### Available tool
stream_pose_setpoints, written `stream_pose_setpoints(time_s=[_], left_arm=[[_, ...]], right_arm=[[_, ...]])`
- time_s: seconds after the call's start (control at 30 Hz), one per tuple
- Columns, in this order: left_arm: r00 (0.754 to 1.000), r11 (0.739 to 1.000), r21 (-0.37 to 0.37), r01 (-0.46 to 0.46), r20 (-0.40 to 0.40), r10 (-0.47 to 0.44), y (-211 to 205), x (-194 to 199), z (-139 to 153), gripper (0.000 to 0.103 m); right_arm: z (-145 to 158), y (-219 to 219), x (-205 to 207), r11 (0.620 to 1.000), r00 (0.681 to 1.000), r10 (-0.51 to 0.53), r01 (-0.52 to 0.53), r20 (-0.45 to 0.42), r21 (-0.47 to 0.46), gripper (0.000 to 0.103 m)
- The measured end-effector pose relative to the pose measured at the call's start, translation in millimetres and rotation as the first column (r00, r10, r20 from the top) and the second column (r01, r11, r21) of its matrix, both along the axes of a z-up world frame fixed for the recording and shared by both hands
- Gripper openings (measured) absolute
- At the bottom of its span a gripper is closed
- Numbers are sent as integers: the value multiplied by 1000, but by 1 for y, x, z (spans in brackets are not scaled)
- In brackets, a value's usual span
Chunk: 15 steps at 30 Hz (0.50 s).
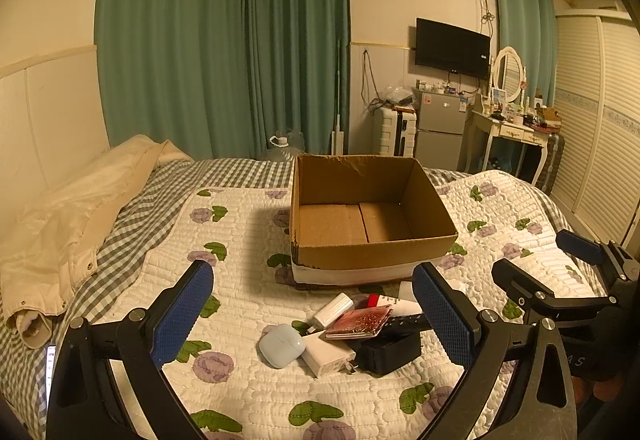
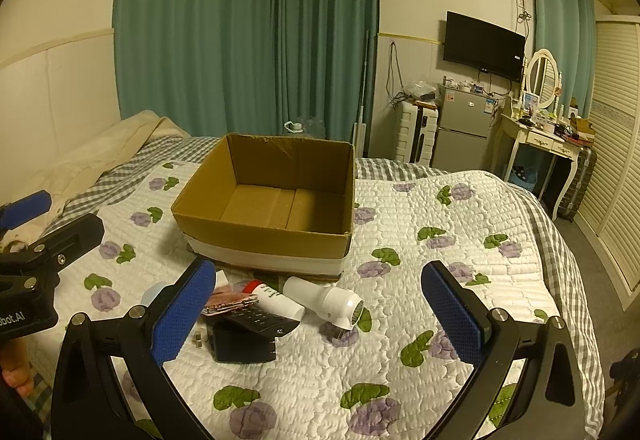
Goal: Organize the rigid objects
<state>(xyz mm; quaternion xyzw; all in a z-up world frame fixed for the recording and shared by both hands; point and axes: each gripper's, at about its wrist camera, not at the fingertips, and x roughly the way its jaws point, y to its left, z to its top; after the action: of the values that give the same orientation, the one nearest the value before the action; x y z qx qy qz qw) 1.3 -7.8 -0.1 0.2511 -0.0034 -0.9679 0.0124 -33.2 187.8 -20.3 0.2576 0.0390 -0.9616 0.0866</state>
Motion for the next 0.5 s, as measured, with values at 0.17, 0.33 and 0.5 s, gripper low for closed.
stream_pose_setpoints(time_s=[0.17, 0.33, 0.5], left_arm=[[1000, 1000, -2, -3, 2, 3, 2, 1, 0, 101], [1000, 1000, -8, -6, 5, 6, 2, 0, -1, 101], [1000, 1000, -15, -13, 21, 13, -1, -4, -7, 101]], right_arm=[[-1, 0, 0, 1000, 1000, 5, -5, 3, -2, 103], [-3, -1, 0, 1000, 1000, 12, -11, 10, -4, 103], [-12, -2, -4, 1000, 999, 25, -24, 32, -4, 103]])
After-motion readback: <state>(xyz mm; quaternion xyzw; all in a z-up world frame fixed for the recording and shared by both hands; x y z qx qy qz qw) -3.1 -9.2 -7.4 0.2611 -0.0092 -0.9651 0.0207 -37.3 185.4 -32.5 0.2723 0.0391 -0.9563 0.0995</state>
